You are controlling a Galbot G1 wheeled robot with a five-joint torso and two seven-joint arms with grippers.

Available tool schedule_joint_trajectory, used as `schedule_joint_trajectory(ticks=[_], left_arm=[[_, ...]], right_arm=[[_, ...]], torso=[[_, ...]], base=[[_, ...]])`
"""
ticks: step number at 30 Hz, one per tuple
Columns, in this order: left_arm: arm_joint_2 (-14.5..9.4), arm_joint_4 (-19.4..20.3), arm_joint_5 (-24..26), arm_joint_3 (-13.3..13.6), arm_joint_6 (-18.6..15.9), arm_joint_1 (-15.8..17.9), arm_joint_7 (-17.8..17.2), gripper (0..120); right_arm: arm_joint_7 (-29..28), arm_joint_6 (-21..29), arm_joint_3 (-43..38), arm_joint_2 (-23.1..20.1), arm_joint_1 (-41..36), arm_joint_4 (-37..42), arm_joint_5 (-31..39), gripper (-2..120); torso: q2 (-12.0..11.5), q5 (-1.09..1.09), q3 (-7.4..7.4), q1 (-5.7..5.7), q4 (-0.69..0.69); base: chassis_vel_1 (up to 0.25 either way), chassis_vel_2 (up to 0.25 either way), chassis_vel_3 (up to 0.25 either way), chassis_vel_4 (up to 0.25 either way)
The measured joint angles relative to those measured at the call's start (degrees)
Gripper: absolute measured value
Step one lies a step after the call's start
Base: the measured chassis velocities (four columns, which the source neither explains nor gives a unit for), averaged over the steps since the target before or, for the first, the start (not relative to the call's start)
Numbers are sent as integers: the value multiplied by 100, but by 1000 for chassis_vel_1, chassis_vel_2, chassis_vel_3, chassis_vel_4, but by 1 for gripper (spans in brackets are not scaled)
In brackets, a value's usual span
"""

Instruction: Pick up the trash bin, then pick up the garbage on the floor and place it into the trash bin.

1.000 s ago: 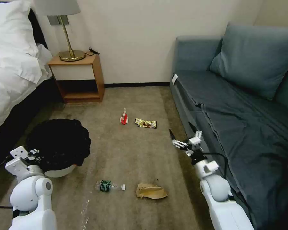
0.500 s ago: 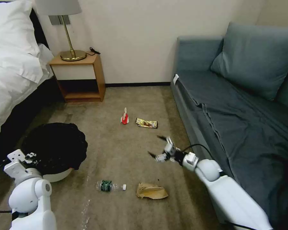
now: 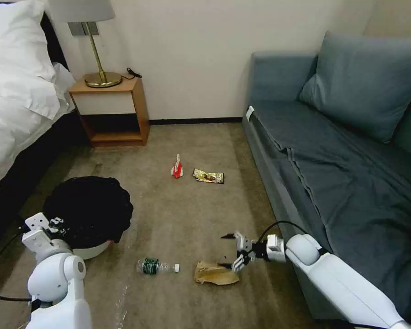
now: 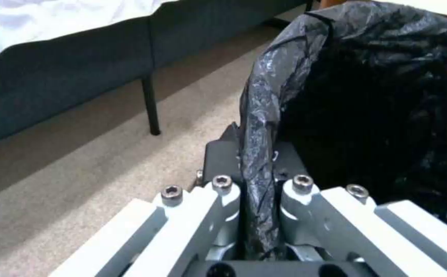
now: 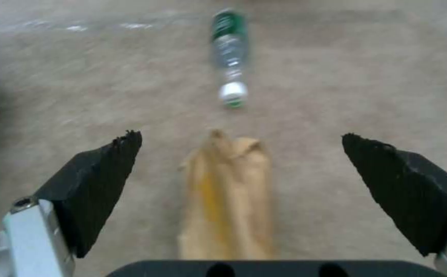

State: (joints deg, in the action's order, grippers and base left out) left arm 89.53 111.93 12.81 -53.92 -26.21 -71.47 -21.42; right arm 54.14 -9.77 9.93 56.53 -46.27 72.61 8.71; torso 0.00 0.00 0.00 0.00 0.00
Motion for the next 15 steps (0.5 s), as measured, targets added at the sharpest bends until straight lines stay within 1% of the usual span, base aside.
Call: schedule_joint_trajectory(ticks=[2, 4, 5, 9, 12, 13, 15], left_arm=[[3, 42, -2, -32, 1, -31, -1, 4], [3, 52, -2, -39, 1, -36, -1, 4], [6, 76, -2, -47, -1, -40, -1, 4], [13, 102, -2, -44, -18, -38, 0, 4], [27, 120, -1, -25, -53, -11, -3, 4], [27, 120, -1, -25, -53, -11, -3, 4], [23, 101, 3, -24, -56, 20, -4, 4]], right_arm=[[87, -30, 66, 151, 4, -183, -63, 100], [93, -48, 74, 195, 5, -229, -75, 100], [103, -114, 87, 342, 15, -381, -149, 100], [111, -178, 97, 482, 46, -517, -225, 100], [114, -306, 120, 795, 133, -861, -377, 100], [114, -306, 120, 795, 133, -861, -377, 100], [114, -401, 121, 1022, 190, -1167, -504, 100]], torso=[[0, 0, 0, 0, 1], [0, 0, 0, 0, 0], [0, 0, 0, 0, 0], [0, 0, 0, 0, 1], [0, -1, 0, 0, 0], [0, -1, 0, 0, 0], [0, 0, 0, 0, 1]], base=[[0, 0, 0, 0], [0, 0, 0, 0], [0, 0, 0, 0], [0, 0, 0, 0], [0, 0, 0, 0], [0, 0, 0, 0], [0, 0, 0, 0]])
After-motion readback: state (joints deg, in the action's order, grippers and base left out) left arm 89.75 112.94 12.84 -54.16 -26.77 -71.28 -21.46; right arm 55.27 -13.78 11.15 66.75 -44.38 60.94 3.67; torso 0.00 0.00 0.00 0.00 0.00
